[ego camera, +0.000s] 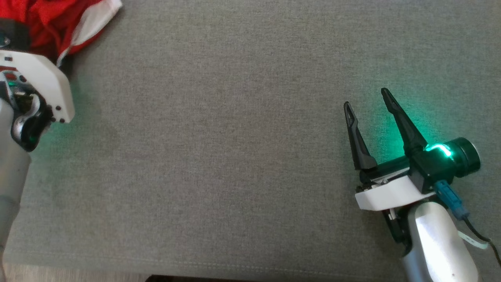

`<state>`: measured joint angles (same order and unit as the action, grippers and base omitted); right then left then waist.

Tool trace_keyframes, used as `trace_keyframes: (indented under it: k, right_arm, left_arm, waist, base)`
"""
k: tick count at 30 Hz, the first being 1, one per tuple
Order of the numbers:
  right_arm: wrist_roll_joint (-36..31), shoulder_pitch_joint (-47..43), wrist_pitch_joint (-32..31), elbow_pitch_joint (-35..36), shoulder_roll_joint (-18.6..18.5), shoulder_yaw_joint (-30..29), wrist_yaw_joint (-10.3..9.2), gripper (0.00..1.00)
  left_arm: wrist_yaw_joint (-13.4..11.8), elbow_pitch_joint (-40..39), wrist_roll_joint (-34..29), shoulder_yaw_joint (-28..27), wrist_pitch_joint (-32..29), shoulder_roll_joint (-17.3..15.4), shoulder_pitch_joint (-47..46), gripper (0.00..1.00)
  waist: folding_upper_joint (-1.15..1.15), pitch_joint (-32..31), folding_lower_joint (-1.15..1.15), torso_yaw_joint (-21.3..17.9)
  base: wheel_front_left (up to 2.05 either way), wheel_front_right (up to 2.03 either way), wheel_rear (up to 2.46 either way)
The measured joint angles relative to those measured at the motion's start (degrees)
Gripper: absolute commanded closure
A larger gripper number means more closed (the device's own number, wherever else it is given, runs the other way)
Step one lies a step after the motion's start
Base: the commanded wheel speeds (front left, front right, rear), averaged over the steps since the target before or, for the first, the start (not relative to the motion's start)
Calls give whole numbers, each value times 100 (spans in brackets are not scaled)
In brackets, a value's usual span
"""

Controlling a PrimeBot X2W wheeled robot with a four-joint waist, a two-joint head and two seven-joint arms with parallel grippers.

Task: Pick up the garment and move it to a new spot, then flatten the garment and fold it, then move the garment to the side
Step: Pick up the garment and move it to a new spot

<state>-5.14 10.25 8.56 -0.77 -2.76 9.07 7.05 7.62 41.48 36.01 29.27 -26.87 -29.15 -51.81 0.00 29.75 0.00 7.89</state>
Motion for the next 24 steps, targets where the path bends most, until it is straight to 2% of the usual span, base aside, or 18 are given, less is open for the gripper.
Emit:
trace_keyframes:
  k: [1, 5, 14, 24]
  right_arm:
    - [0, 0, 0, -2, 0, -2, 0, 0]
    - [4, -1, 14, -85, 0, -3, 0, 0]
    - [205, -5, 180, -390, 0, 11, 0, 0]
    - [646, -137, 416, -879, 0, 54, 0, 0]
  left_arm:
    - [-2, 33, 13, 31, 2, -15, 1, 100]
    - [-2, 87, 41, 200, 45, -78, 2, 100]
    - [-2, 70, -37, 391, 667, -193, 9, 100]
    - [-2, -579, -8, 626, 870, -300, -397, 100]
  waist:
    - [0, -9, 0, -1]
    - [0, -106, 0, 4]
    - [0, -565, 0, 20]
    - [0, -1550, -1, -106]
  base:
    - [0, 0, 0]
    - [0, 0, 0]
    - [0, 0, 0]
    - [0, 0, 0]
